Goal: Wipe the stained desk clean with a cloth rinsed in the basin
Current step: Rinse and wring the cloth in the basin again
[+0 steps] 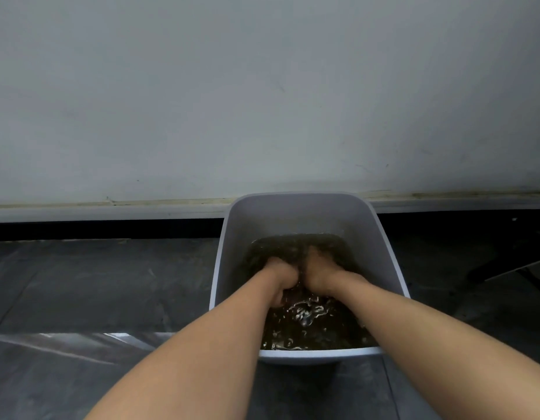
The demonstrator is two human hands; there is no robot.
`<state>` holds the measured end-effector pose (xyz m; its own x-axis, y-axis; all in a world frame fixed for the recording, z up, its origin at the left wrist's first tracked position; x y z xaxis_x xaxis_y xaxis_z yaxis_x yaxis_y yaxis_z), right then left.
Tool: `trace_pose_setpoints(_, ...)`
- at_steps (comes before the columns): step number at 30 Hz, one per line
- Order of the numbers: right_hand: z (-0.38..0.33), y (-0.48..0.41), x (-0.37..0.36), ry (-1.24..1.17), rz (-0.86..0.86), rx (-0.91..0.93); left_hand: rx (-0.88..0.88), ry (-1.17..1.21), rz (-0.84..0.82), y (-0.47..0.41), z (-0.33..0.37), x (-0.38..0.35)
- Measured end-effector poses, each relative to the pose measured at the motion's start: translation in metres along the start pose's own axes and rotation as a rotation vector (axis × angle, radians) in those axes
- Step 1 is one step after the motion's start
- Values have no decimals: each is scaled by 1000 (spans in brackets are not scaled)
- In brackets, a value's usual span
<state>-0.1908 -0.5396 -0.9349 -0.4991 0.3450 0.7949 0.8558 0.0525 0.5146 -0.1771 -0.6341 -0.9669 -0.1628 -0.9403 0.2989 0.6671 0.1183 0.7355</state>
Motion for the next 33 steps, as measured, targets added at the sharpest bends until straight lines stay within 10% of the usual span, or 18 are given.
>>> trace_pose_setpoints(6,-16,23,19,-493,206,-88,48,302,46,7,1,7)
trace_pose_setpoints(15,8,30,55,-453,457,-81,-136,423,-106,31,32,-4)
trace_pose_setpoints(28,18,19,39,-804,135,-130,57,204,15,15,8,12)
trace_pose_setpoints(33,8,9,30,-408,122,-68,60,139,-132,16,-1,-2)
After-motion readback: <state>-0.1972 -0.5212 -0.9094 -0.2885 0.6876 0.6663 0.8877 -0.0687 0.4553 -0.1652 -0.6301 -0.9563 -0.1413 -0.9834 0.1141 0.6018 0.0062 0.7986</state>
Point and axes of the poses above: each hand's wrist, its own y-axis away from the middle knuckle, its own x-axis out of the back of the hand, z = x × y, the point moved 8 cm from there along -y, towards the middle knuckle, and after that the axes turned 4 degrees about z, right-handed, at the moved point
